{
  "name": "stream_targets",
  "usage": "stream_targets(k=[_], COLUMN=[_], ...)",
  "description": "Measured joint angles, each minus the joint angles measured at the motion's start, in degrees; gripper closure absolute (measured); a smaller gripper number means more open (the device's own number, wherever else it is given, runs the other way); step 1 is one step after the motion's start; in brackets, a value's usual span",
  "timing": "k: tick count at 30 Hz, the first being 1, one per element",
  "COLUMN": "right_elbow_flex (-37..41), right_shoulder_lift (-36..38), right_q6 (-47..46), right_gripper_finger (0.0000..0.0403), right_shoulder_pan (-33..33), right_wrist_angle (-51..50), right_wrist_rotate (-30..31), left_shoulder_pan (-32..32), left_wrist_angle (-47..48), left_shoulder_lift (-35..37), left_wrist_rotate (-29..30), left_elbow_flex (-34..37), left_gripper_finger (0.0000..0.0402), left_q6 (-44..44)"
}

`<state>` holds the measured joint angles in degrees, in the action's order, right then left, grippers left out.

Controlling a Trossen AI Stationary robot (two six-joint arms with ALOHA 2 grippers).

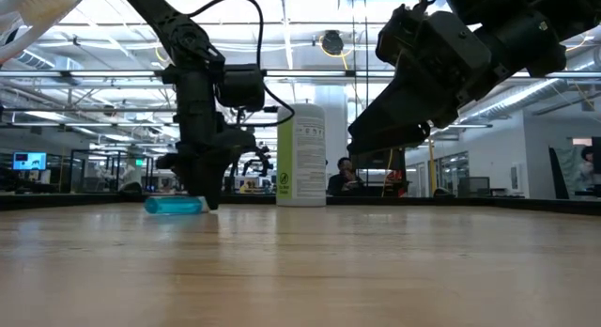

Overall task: Pick & Place toothbrushing station
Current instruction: Put the blue mouthwash into the transparent organizer

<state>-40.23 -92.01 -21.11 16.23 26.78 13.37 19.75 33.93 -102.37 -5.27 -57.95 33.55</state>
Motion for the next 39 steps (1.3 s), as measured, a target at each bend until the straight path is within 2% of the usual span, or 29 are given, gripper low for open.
stream_targets(k=[3, 10, 13, 19, 26, 32, 34, 39], right_elbow_flex=[0.02, 0.02, 0.21, 2.04, 3.39, 3.41, 3.41, 3.41], right_shoulder_lift=[0.00, -0.02, -0.02, -0.07, -0.07, -0.07, -0.07, -0.07], right_q6=[-0.27, -0.52, -0.55, -2.21, 1.12, 4.02, 4.94, 6.58], right_gripper_finger=[0.0149, 0.0149, 0.0149, 0.0149, 0.0149, 0.0149, 0.0149, 0.0149], right_shoulder_pan=[0.00, 0.09, 0.15, -0.02, -0.92, -2.33, -2.62, -2.74], right_wrist_angle=[0.98, 2.21, 2.18, 5.39, 15.61, 22.89, 24.86, 28.12], right_wrist_rotate=[0.60, 4.48, 7.47, 17.99, 24.14, 24.31, 24.19, 23.51], left_shoulder_pan=[-0.05, -2.85, -5.53, -13.60, -24.13, -29.21, -29.82, -30.17], left_wrist_angle=[-1.73, -12.95, -16.98, -28.74, -48.15, -50.97, -51.29, -54.01], left_shoulder_lift=[0.36, 3.67, 7.03, 13.10, 12.31, 11.47, 11.14, 9.70], left_wrist_rotate=[0.69, 5.38, 10.94, 23.01, 34.59, 49.22, 50.94, 50.55], left_elbow_flex=[0.09, 0.26, 0.26, 0.24, 0.07, 0.11, 0.11, 0.12], left_gripper_finger=[0.0307, 0.0307, 0.0307, 0.0307, 0.0307, 0.0307, 0.0307, 0.0307], left_q6=[-2.68, -5.00, -5.54, -7.24, -14.11, -18.35, -18.43, -18.45])
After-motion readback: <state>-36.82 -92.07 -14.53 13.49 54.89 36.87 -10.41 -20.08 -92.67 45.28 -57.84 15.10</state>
